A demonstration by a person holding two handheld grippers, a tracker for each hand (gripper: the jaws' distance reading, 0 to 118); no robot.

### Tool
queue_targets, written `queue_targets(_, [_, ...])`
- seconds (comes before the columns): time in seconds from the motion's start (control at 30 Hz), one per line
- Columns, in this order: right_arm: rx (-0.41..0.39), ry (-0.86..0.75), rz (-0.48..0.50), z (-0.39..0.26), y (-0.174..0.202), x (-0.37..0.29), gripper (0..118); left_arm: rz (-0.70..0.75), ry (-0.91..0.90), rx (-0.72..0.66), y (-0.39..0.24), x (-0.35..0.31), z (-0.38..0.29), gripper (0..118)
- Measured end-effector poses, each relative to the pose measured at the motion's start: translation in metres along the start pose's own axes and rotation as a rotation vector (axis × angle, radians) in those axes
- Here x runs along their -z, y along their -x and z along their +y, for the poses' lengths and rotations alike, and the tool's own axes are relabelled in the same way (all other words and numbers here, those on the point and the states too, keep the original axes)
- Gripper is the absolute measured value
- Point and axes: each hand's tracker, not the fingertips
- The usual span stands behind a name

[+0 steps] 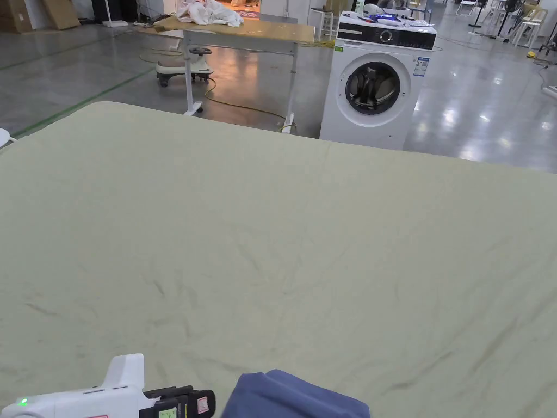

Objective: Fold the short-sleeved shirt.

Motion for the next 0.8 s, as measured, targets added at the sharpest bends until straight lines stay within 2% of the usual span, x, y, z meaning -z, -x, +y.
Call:
queue_targets(0.03, [-0.001, 0.001, 0.001, 0.000, 0.000, 0.000, 2, -0.037, 0.045, -0.035, 0.007, 0.006, 0.003, 41])
queue_targets(0.07, [-0.001, 0.003, 0.003, 0.001, -0.001, 0.000, 2, -0.072, 0.082, -0.063, 0.012, 0.014, 0.004, 64])
queue_targets(0.1, [0.000, 0.004, 0.004, 0.001, -0.001, 0.000, 2, -0.108, 0.117, -0.084, 0.017, 0.021, 0.005, 76])
queue_targets(0.13, [0.002, 0.005, 0.006, 0.000, -0.002, 0.001, 2, -0.161, 0.153, -0.103, 0.022, 0.028, 0.007, 83])
queue_targets(0.27, [0.003, 0.007, 0.011, 0.000, -0.003, 0.001, 2, -0.258, 0.229, -0.163, 0.030, 0.056, 0.008, 85])
queue_targets(0.4, [0.006, 0.009, 0.011, 0.000, -0.003, 0.001, 2, -0.295, 0.239, -0.170, 0.029, 0.080, 0.010, 81])
queue_targets(0.43, [0.007, 0.010, 0.012, 0.000, -0.003, 0.002, 2, -0.314, 0.246, -0.176, 0.029, 0.085, 0.010, 77])
queue_targets(0.53, [0.009, 0.011, 0.013, 0.000, -0.004, 0.002, 2, -0.286, 0.256, -0.172, 0.021, 0.095, 0.006, 47])
queue_targets(0.63, [0.013, 0.013, 0.013, 0.000, -0.005, 0.002, 2, -0.290, 0.239, -0.177, 0.022, 0.093, -0.001, 29])
queue_targets(0.67, [0.014, 0.011, 0.015, 0.000, -0.005, 0.003, 2, -0.294, 0.234, -0.183, 0.023, 0.091, -0.001, 25])
queue_targets(0.8, [-0.001, 0.005, 0.016, 0.002, -0.003, 0.003, 2, -0.296, 0.225, -0.166, 0.020, 0.084, -0.002, 21])
